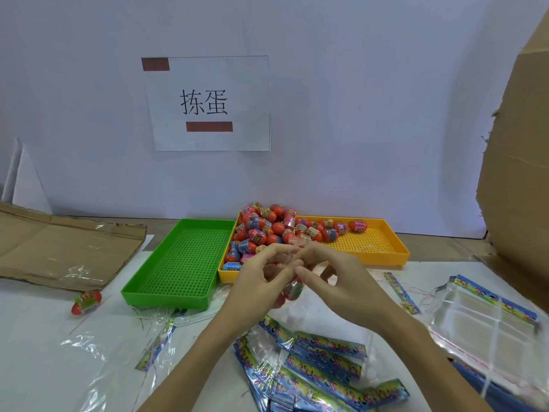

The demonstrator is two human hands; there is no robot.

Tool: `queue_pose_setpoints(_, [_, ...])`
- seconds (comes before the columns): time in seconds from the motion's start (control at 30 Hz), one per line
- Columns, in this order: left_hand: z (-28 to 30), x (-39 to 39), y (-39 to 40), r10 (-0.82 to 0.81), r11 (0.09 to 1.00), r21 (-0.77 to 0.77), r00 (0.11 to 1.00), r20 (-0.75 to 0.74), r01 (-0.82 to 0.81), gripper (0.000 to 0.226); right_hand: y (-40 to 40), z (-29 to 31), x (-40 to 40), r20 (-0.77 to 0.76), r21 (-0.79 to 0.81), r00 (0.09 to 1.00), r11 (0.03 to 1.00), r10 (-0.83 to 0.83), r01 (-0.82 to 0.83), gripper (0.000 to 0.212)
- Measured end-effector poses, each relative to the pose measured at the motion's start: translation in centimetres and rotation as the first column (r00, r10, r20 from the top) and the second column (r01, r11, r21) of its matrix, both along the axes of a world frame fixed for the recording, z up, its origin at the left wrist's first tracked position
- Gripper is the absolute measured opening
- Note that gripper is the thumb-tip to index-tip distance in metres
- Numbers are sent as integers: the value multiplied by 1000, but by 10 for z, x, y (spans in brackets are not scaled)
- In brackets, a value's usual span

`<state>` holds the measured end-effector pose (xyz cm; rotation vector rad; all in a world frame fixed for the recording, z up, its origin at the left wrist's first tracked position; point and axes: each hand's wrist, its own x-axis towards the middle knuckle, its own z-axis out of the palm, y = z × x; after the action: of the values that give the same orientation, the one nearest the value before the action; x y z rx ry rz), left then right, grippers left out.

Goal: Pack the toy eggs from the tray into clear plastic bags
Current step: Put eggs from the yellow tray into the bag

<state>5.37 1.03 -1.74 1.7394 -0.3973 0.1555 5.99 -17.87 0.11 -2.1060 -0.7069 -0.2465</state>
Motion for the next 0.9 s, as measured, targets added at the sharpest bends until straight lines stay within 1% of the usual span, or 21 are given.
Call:
queue_pose_setpoints(0.03, [1, 0, 0, 11, 1000, -5, 1000, 8, -11, 19, 1, 0, -1, 0, -3, 1000, 1000, 7, -7, 7])
queue_pose_setpoints(0.17, [1, 1, 1, 83, 996, -16, 995, 62, -82, 18, 5, -2, -3, 22, -46, 1000, 999, 3, -2, 23])
queue_pose_setpoints(0.27, [3, 1, 0, 94, 995, -25, 995, 46, -93, 22, 5, -1, -1, 53, -53, 998, 998, -38, 41, 25])
queue_pose_setpoints(0.37, [5, 3, 3, 22, 1000, 2, 998, -57, -22, 38, 2, 1, 1, 80, 26, 992, 995, -95, 93, 21])
queue_pose_setpoints(0.43, [7, 5, 11, -74, 996, 47, 987, -141, 81, 46, -2, 4, 3, 96, 64, 986, 989, -139, 133, 19])
queue_pose_setpoints(0.5, [6, 7, 19, -183, 980, 33, 957, -226, 196, 54, -5, 5, 5, 103, 91, 976, 979, -190, 182, 19])
queue_pose_setpoints(0.57, [3, 8, 23, -184, 980, 36, 954, -239, 198, 62, -9, 6, 8, 90, 114, 970, 970, -224, 214, 18])
queue_pose_setpoints(0.63, [1, 9, 22, -128, 990, 36, 972, -195, 137, 62, -11, 5, 8, 86, 121, 972, 971, -217, 206, 18])
queue_pose_setpoints(0.7, [0, 10, 20, -96, 995, 4, 983, -159, 98, 58, -13, 6, 7, 58, 95, 985, 983, -164, 158, 19])
queue_pose_setpoints(0.77, [0, 12, 20, -84, 996, -15, 985, -151, 83, 57, -15, 8, 5, 15, 24, 995, 994, -103, 103, 29])
queue_pose_setpoints(0.83, [1, 12, 21, -92, 996, 2, 981, -168, 94, 59, -15, 8, 3, 10, -44, 996, 995, -90, 90, 35])
queue_pose_setpoints(0.9, [2, 11, 21, -150, 989, -33, 965, -217, 146, 60, -15, 8, 4, 13, -63, 995, 993, -95, 96, 35])
